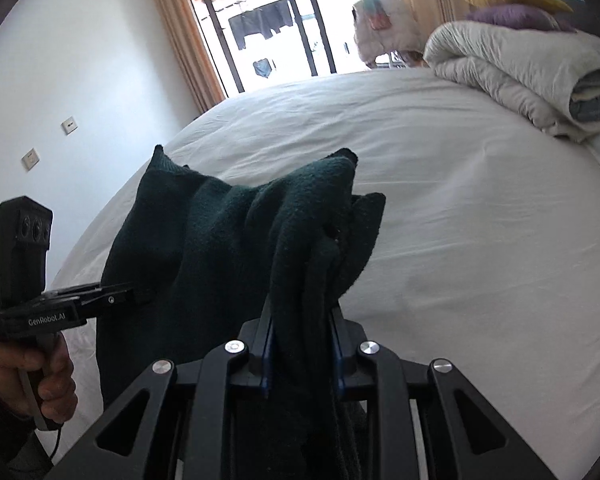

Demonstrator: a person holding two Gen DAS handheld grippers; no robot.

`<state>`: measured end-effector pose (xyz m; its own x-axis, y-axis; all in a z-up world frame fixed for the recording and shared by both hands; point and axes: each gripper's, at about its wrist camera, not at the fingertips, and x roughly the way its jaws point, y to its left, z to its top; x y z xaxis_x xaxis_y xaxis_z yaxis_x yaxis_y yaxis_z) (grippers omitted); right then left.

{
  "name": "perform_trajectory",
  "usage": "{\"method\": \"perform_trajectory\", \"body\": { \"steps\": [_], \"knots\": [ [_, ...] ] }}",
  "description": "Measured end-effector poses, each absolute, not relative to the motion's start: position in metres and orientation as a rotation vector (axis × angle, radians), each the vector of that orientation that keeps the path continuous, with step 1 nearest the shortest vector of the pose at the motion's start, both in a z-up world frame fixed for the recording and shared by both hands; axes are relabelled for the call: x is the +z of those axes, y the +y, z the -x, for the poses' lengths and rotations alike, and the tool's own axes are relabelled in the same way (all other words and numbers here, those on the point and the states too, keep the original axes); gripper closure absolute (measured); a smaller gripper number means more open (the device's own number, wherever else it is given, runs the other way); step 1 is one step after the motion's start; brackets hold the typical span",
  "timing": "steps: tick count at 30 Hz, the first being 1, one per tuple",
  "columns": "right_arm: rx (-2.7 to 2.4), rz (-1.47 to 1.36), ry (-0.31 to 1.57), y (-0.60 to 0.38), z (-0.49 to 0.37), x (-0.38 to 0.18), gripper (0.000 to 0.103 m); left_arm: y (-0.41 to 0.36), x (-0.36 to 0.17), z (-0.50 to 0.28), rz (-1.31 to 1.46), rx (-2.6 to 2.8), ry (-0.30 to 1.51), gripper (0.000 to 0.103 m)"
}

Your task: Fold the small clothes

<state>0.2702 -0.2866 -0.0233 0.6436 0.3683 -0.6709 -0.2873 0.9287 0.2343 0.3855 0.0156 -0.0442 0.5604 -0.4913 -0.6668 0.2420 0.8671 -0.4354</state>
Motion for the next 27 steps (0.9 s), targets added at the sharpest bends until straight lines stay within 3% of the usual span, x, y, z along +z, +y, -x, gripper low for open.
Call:
{"method": "perform_trajectory", "body": {
  "steps": [10, 22, 25, 27],
  "knots": [
    [0.529, -0.05, 0.706, -0.159, -0.151, -0.013, 0.08, 0.127, -0.018, -0.233, 0.297, -0.329, 0.809, 0.067],
    [0.563, -0.144, 0.827, -0.11, -0.15, -0.047, 0.079, 0.178, -0.039, -0.205, 0.294, -0.277, 0.882, 0.066],
    [0.539, -0.204, 0.899, -0.119, -0.166, -0.076, 0.078, 0.175, -0.066, -0.221, 0.31, -0.256, 0.916, 0.06],
    [0.523, -0.24, 0.933, -0.125, -0.172, -0.092, 0.073, 0.184, -0.08, -0.224, 0.365, -0.25, 0.915, 0.047]
  ]
}}
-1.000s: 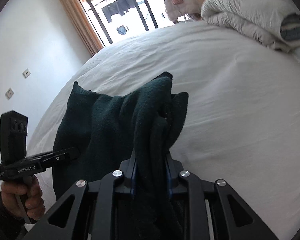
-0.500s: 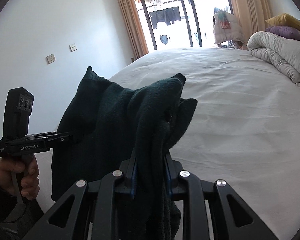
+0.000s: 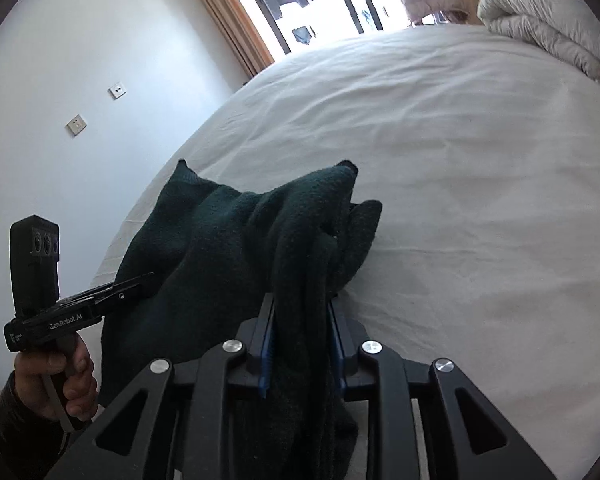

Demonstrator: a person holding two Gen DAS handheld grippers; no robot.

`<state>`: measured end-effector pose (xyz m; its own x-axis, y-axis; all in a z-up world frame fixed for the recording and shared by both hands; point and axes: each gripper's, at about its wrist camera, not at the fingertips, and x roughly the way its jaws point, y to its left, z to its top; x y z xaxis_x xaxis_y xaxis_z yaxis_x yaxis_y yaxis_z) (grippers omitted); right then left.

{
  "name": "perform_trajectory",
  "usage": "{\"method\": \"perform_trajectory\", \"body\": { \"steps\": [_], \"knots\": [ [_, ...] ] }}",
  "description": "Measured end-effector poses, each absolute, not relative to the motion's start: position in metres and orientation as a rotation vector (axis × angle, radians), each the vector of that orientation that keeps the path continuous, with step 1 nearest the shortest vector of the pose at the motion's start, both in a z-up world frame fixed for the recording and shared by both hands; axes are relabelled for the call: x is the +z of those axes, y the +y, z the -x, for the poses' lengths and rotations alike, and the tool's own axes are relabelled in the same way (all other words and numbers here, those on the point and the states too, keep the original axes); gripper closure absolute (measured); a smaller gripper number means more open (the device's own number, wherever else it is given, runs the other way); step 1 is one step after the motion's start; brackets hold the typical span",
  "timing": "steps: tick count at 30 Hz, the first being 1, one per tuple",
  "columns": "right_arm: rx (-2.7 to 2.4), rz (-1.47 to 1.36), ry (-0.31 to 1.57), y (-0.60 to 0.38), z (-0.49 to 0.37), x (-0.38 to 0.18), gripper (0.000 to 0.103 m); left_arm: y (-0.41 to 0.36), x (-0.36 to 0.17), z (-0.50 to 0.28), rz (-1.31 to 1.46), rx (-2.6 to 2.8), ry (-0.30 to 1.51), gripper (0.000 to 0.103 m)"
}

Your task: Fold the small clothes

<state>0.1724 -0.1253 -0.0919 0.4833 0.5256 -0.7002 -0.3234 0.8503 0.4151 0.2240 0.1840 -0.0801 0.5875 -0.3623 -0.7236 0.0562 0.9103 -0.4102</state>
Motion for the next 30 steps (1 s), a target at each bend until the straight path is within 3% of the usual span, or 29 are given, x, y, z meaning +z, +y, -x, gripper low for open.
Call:
{"method": "perform_trajectory", "body": {
  "steps": [3, 12, 17, 21, 28, 30],
  "knots": [
    [0.515, -0.337, 0.948, -0.143, -0.176, -0.112, 0.047, 0.192, -0.09, -0.224, 0.381, -0.228, 0.893, 0.024],
    [0.564, -0.453, 0.886, -0.171, -0.163, -0.127, 0.038, 0.206, -0.1, -0.211, 0.382, -0.183, 0.828, 0.021],
    [0.463, -0.393, 0.839, -0.185, -0.134, -0.112, 0.03, 0.176, -0.052, -0.167, 0.14, 0.018, 0.653, 0.019],
    [0.387, -0.304, 0.756, -0.187, -0.098, -0.086, 0.027, 0.151, -0.014, -0.121, -0.001, 0.136, 0.475, 0.0],
    [0.308, -0.199, 0.525, -0.183, -0.042, -0.021, 0.002, 0.108, 0.043, -0.06, -0.142, 0.282, 0.282, 0.0],
    [0.282, -0.18, 0.434, -0.184, -0.027, 0.002, 0.0, 0.102, 0.061, -0.051, -0.119, 0.271, 0.277, 0.0]
  ]
}}
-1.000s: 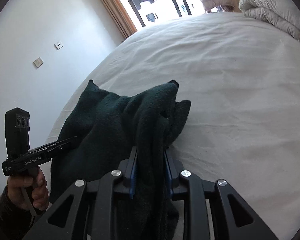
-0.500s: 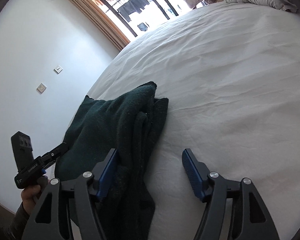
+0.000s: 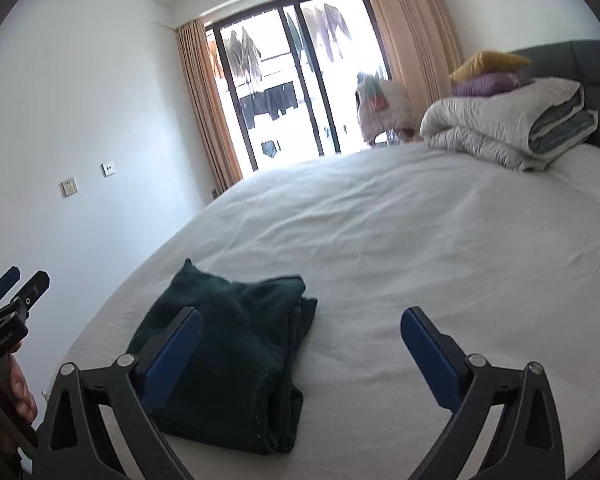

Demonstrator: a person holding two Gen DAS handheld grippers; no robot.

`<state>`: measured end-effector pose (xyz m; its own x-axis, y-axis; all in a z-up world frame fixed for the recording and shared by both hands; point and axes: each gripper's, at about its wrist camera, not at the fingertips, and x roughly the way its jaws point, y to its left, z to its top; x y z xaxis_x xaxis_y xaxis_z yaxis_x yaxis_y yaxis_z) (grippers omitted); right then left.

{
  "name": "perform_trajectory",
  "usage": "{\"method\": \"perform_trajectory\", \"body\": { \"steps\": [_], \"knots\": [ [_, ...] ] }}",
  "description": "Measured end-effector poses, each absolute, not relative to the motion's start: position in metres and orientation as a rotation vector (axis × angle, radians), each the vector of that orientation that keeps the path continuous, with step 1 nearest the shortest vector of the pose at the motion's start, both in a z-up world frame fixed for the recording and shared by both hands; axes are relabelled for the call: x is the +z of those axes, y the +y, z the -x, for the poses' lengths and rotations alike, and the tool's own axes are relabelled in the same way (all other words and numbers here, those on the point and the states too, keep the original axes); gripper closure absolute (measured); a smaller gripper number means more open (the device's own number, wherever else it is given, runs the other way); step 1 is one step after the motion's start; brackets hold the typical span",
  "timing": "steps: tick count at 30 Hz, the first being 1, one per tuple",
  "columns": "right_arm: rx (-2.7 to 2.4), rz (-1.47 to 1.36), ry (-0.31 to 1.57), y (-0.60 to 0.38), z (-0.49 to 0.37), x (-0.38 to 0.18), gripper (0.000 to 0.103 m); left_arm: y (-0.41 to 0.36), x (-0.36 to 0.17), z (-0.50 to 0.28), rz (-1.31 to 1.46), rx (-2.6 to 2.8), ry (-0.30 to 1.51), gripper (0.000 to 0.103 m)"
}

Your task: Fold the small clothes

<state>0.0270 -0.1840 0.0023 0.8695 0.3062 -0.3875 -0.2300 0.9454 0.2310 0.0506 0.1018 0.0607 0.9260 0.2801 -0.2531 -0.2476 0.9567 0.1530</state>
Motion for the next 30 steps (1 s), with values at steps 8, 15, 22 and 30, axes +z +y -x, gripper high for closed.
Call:
{"method": "perform_trajectory", "body": {
  "steps": [8, 15, 22, 30],
  "knots": [
    [0.257, -0.079, 0.183, -0.188, 0.031, 0.084, 0.0, 0.107, 0.115, -0.011, -0.077, 0.319, 0.234, 0.0],
    [0.276, -0.045, 0.066, -0.188, 0.071, 0.144, 0.0, 0.104, 0.143, 0.012, -0.117, 0.383, 0.284, 0.0],
    [0.235, 0.056, 0.148, -0.169, 0.078, 0.144, 0.0, 0.1, 0.129, 0.019, -0.003, 0.323, 0.416, 0.0],
    [0.226, 0.006, 0.412, -0.157, 0.045, 0.077, 0.0, 0.093, 0.069, 0.002, 0.024, 0.271, 0.599, 0.0]
  ]
}}
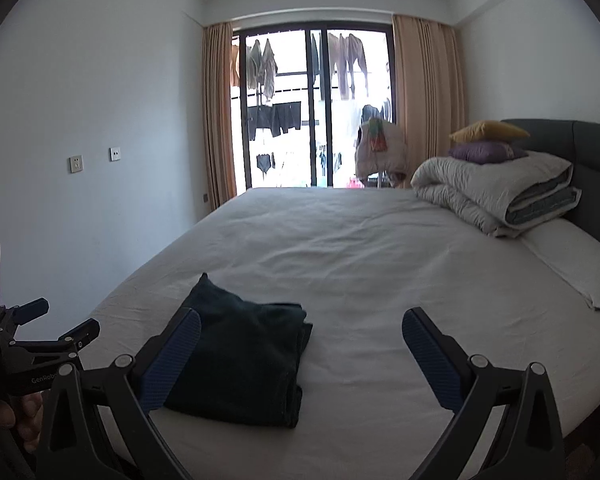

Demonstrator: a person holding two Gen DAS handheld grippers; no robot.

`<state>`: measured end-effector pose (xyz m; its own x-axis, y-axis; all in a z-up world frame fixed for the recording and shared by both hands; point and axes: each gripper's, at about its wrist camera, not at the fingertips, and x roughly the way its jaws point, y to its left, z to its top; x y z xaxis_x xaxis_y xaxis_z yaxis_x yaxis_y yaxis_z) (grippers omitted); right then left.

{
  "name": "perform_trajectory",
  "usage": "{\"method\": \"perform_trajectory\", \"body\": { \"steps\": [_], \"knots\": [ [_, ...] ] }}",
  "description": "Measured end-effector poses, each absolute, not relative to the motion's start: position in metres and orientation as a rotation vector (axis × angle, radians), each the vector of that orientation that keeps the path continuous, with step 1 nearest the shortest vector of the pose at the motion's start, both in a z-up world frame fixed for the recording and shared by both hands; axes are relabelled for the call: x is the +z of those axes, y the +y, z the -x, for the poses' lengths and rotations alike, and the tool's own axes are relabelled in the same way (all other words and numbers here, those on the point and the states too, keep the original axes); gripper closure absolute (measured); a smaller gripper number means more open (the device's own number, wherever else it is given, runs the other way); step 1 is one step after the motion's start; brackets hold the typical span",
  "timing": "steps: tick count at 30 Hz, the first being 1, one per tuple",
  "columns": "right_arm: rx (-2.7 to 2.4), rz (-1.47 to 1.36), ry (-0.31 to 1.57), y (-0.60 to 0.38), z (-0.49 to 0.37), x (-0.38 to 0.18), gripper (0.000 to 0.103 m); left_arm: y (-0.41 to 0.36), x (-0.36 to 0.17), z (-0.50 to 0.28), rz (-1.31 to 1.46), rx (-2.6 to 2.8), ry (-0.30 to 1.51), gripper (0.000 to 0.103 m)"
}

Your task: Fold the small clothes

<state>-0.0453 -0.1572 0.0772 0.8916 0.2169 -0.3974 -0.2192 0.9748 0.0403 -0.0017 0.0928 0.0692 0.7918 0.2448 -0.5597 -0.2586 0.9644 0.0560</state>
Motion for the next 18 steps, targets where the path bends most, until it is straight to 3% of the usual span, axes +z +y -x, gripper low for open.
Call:
{"method": "perform_trajectory", "body": {
  "steps": [9, 18],
  "knots": [
    [0.177, 0.013, 0.622, -0.145, 0.016, 0.025, 0.0, 0.101, 0.017, -0.042, 0.066, 0.248, 0.74, 0.0],
    [0.176, 0.016, 0.692, -0.141, 0.003, 0.009, 0.0, 0.108, -0.012, -0.066, 0.089, 0.246, 0.827, 0.0]
  ]
}}
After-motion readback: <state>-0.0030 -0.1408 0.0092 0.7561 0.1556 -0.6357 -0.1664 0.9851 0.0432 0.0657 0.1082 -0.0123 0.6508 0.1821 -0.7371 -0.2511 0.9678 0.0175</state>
